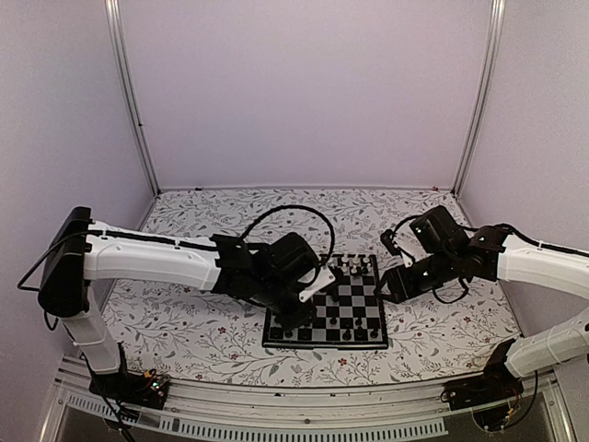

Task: Set up the chess pieces on the board
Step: Place the chess piece on the chessboard, then pick up the chess piece from the chessboard.

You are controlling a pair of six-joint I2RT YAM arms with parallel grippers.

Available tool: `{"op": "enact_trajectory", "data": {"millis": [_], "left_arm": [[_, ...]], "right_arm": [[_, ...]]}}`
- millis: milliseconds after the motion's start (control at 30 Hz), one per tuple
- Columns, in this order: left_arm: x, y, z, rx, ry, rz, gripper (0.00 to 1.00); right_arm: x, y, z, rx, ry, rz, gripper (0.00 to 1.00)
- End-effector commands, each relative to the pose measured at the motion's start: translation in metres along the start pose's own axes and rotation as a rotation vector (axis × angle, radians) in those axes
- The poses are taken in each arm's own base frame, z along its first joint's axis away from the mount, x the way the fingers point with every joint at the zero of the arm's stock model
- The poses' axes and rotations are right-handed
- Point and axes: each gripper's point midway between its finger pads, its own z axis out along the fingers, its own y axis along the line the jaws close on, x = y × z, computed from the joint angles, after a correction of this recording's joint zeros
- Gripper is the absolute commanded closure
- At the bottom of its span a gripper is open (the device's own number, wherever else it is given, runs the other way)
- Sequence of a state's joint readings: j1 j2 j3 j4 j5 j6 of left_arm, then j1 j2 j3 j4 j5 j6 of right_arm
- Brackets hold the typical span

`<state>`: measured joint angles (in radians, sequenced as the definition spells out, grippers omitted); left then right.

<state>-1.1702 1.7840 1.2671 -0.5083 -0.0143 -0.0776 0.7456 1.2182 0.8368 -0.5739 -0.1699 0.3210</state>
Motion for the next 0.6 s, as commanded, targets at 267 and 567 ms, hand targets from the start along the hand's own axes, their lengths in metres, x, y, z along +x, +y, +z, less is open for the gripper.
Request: {"op": "enact_trajectory", "data": {"millis": [267,567], "left_arm": [[-0.046,0.067,-0.061,-0.079,-0.19,-0.306,0.64],[-0.051,0.112,-0.089,-0.051,-0.309,-0.554,0.6]], "right_arm": [[-0.045,-0.009,0.034,0.117,0.019,-0.043,0.54],[-0.038,0.006,0.091,0.106,0.158,-0.092,0.53]]}}
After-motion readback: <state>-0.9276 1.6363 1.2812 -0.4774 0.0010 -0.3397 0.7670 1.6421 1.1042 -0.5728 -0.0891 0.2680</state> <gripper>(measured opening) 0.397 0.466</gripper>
